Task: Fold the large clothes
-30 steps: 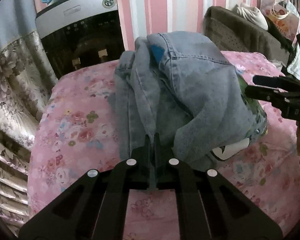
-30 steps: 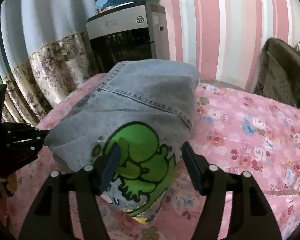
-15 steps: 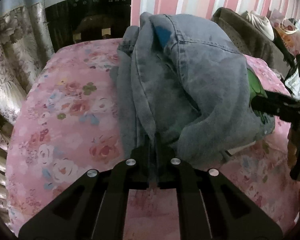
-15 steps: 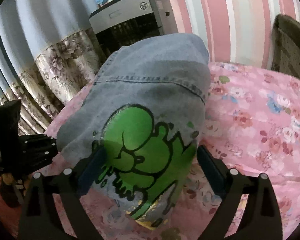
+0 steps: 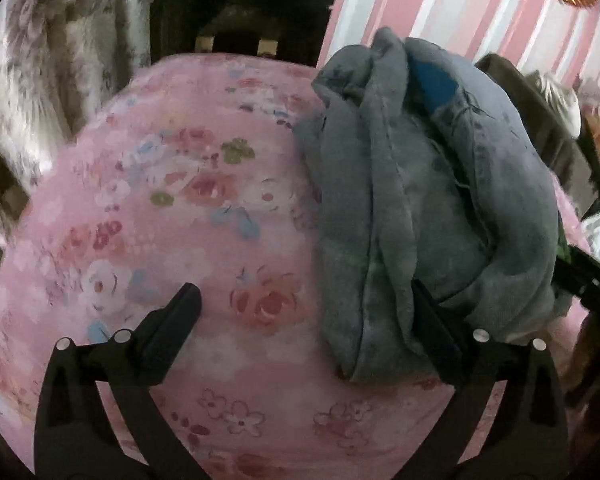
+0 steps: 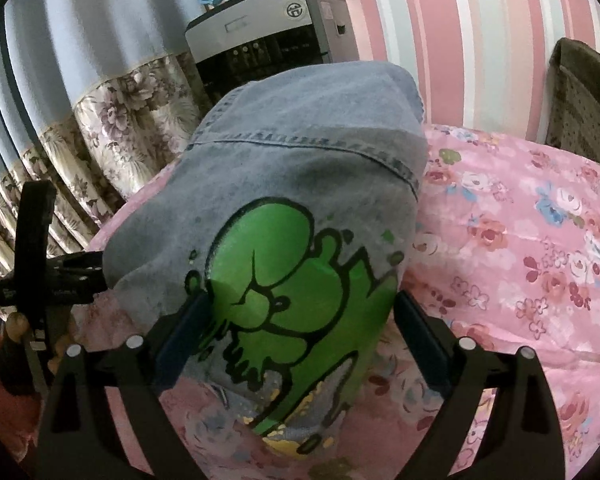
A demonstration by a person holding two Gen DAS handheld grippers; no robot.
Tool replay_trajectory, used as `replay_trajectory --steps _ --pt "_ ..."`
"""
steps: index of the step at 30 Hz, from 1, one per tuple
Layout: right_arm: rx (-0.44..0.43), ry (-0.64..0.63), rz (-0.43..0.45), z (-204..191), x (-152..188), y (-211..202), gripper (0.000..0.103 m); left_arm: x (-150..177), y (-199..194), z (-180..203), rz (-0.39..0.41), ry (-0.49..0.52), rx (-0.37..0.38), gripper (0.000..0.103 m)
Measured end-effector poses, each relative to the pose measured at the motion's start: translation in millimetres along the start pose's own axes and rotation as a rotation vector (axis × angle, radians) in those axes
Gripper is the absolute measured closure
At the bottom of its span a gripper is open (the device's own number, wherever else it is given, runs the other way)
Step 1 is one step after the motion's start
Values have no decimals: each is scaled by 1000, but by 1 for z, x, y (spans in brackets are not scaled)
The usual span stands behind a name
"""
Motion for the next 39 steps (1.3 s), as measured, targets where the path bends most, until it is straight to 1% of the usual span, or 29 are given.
replay_trajectory --steps 2,5,8,10,11,12,13,14,16,18,19,21,22,23,24,25,27,29,31,33,35,37,39 --pt "0 0 0 1 0 1 10 -4 -3 6 29 29 -15 3" --pt "-1 3 0 3 1 2 10 -9 0 16 37 56 2 3" --pt "4 -8 -1 1 -1 3 10 -12 10 22 16 80 53 3" --pt "13 -20 1 -1 -1 4 10 -14 19 24 -20 88 125 3" --pt "17 -27 3 -2 -1 4 11 -13 21 24 -30 93 144 10" --pt "22 -40 7 -3 -1 4 12 -12 21 29 -43 101 189 24" --pt "25 -47 10 -4 -1 4 13 -11 19 35 -37 122 218 35" --pt "30 -55 14 -5 -1 4 14 -9 17 42 -33 145 249 56" --pt "40 -71 15 -6 -1 4 17 -7 14 52 -22 190 236 59" --pt "55 -106 16 -9 -2 2 23 -7 13 55 -36 192 243 63" --pt "64 -127 19 -11 -2 0 26 -7 12 57 -35 207 234 64" --pt "70 -165 31 -13 -5 -4 38 -8 9 64 -16 265 185 71" --pt "70 -177 40 -14 -6 -6 42 -10 7 70 -1 300 147 72" --pt "70 -190 51 -15 -8 -9 48 -11 5 72 9 318 128 75" --pt "76 -225 68 -18 -9 -13 52 -12 3 76 26 343 100 77" --pt "82 -253 79 -20 -9 -15 54 -13 1 82 45 371 68 78" --pt "81 -278 106 -21 -10 -25 58 -16 -6 89 73 393 37 80" --pt "82 -287 147 -19 -14 -41 62 -18 -15 98 102 409 40 80" --pt "93 -288 197 -10 -20 -66 63 -18 -25 119 128 439 50 81" --pt "121 -296 226 2 -24 -93 63 -20 -36 146 168 486 50 81" --pt "144 -294 242 16 -24 -116 63 -20 -44 171 192 500 69 81" --pt "182 -310 247 33 -20 -141 63 -19 -50 204 200 494 109 81" --pt "220 -334 238 50 -13 -161 63 -11 -52 233 207 516 114 81"
Point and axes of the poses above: each gripper's, at about its wrist camera, not at the fingertips, and y roughly the way its jaws point, z to its right, x to its underside, the point moved 8 cm from there along y, roughly the way its jaws point, and after that the axes turned 6 degrees about z, right-handed, at the moved point
